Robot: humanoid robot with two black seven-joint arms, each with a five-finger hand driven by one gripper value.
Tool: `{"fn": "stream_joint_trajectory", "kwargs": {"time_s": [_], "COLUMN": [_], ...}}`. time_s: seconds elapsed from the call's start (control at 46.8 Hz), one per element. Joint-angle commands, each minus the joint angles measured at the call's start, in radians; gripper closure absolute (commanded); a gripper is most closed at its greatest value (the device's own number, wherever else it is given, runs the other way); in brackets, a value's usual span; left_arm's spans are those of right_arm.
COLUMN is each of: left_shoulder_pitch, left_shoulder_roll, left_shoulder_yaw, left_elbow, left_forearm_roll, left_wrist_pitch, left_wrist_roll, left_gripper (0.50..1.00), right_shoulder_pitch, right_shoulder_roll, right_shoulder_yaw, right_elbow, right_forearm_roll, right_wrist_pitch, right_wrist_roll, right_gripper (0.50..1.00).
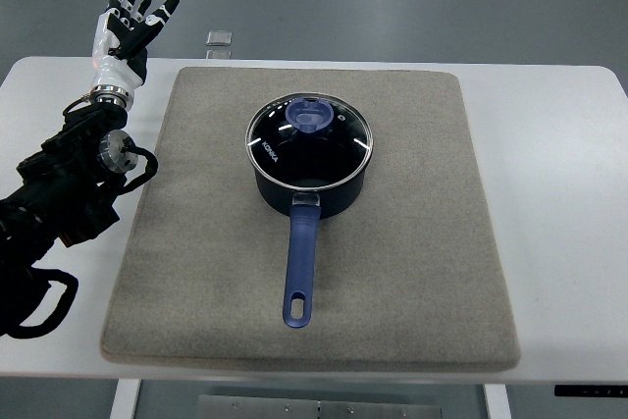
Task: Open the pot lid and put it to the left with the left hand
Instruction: 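Raise the left hand and swing it over toward the pot lid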
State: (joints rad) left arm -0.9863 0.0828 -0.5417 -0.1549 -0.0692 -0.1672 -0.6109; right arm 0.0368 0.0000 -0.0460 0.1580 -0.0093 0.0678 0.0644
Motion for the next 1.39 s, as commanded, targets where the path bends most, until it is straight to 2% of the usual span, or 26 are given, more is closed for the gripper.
{"fn": "stream_joint_trajectory", "kwargs": {"time_s": [0.0,0.599,0.727,0.983,1.048,1.261,1.368], "left_shoulder_pitch": [0.000,-0.014,-0.037,-0.158,-0.186,-0.249,-0.273], "left_shoulder_roll": [0.000,-0.001,0.008,0.038,0.058,0.113,0.127], "left_shoulder_yaw": [0.000,0.002,0.006,0.192,0.255,0.387,0.417], "left_elbow": [0.000,-0.003,-0.044,-0.060,-0.060,-0.060,-0.061], "left_forearm_roll": [0.000,0.000,0.006,0.086,0.112,0.259,0.394], "left_wrist_pitch": [0.000,-0.020,-0.034,-0.090,-0.120,-0.288,-0.337], "left_wrist_roll": [0.000,0.000,0.000,0.000,0.000,0.000,0.000], "left_gripper": [0.510,0.510,0.510,0.512,0.512,0.512,0.512], "right_shoulder_pitch": [0.000,0.000,0.000,0.000,0.000,0.000,0.000], "right_shoulder_roll": [0.000,0.000,0.000,0.000,0.000,0.000,0.000], "right_shoulder_yaw": [0.000,0.000,0.000,0.000,0.000,0.000,0.000], "right_elbow": [0.000,0.000,0.000,0.000,0.000,0.000,0.000], "right_forearm_roll": [0.000,0.000,0.000,0.000,0.000,0.000,0.000], "right_wrist_pitch": [0.000,0.000,0.000,0.000,0.001,0.000,0.000], "right_wrist_roll": [0.000,0.000,0.000,0.000,0.000,0.000,0.000], "right_gripper": [0.583,0.583,0.585,0.585,0.585,0.585,0.583]}}
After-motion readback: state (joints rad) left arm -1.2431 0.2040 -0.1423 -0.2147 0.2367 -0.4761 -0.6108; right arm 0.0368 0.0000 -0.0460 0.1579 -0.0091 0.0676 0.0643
